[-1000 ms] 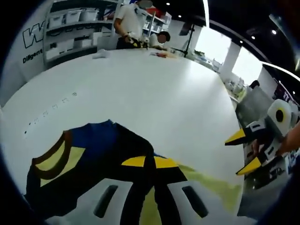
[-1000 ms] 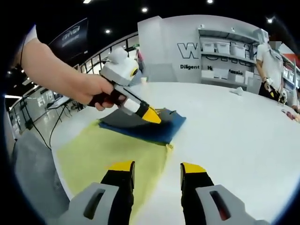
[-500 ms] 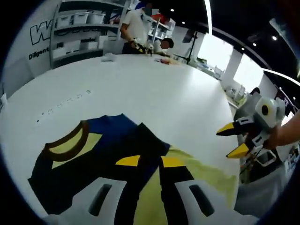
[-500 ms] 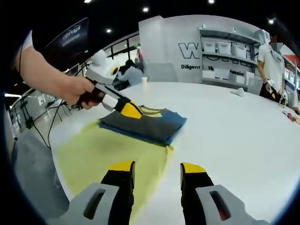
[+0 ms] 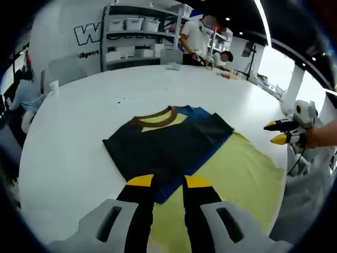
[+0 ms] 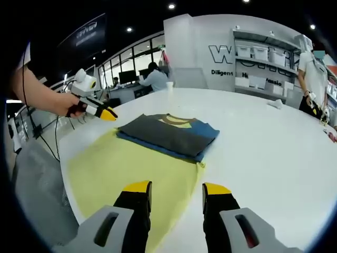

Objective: Fold the garment on the visible template until the final outline fits inside the template.

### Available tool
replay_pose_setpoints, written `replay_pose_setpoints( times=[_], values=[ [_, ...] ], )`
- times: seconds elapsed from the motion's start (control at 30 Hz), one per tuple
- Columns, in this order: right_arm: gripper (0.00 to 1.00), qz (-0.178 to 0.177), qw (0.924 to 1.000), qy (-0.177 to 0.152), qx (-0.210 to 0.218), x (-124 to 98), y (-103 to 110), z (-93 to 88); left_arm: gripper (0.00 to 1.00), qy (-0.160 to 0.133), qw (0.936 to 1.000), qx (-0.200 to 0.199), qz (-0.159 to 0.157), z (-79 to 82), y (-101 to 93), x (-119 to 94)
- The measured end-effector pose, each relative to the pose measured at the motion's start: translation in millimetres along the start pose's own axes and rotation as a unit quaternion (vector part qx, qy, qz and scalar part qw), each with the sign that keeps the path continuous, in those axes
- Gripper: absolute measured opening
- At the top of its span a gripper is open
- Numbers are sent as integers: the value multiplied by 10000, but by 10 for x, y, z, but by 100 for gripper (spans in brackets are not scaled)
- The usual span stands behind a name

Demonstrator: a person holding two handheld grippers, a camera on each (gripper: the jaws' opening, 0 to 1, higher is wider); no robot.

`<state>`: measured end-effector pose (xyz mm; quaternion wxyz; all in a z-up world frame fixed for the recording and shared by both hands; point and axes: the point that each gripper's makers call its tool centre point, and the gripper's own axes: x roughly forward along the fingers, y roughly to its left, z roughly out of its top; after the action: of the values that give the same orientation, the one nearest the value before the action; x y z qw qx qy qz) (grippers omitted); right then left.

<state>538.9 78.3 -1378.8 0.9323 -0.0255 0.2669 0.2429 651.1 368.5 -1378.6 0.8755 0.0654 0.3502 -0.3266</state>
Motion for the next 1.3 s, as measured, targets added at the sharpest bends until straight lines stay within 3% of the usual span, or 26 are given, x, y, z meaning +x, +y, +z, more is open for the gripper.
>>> replay_pose_setpoints(
  times=[0.2,0.37,0.6,0.8,0.97,1.03,1.13,1.2,1.23,1.27,1.3],
  values=[
    [33,68,9999,52,-97,20,63,33,23,135,9995,182,227,-121,167,35],
    [33,62,9998,83,-143,21,52,60,24,422,9957,741,371,-257,212,149],
    [32,18,9997,151,-169,18,12,48,17,587,9900,1132,601,-331,298,292],
    [32,-11,9997,181,-166,17,-14,45,13,631,9867,1317,714,-359,330,367],
    [32,-7,9997,188,-154,45,-11,47,5,475,9872,1317,758,-344,340,351],
    [32,5,9997,180,-146,53,1,54,5,274,9909,1056,788,-322,343,328],
    [32,17,9997,188,-145,68,5,49,4,-146,9964,-191,807,-340,398,285],
    [32,27,9997,195,-152,75,7,45,4,-260,9917,-964,812,-416,419,263],
    [32,29,9997,196,-151,77,7,45,3,-293,9903,-1102,798,-430,420,263],
    [31,35,9997,206,-155,83,8,39,3,-379,9837,-1581,763,-478,435,279],
    [32,36,9997,211,-154,87,7,32,3,-442,9792,-1819,778,-493,452,274]
  ],
)
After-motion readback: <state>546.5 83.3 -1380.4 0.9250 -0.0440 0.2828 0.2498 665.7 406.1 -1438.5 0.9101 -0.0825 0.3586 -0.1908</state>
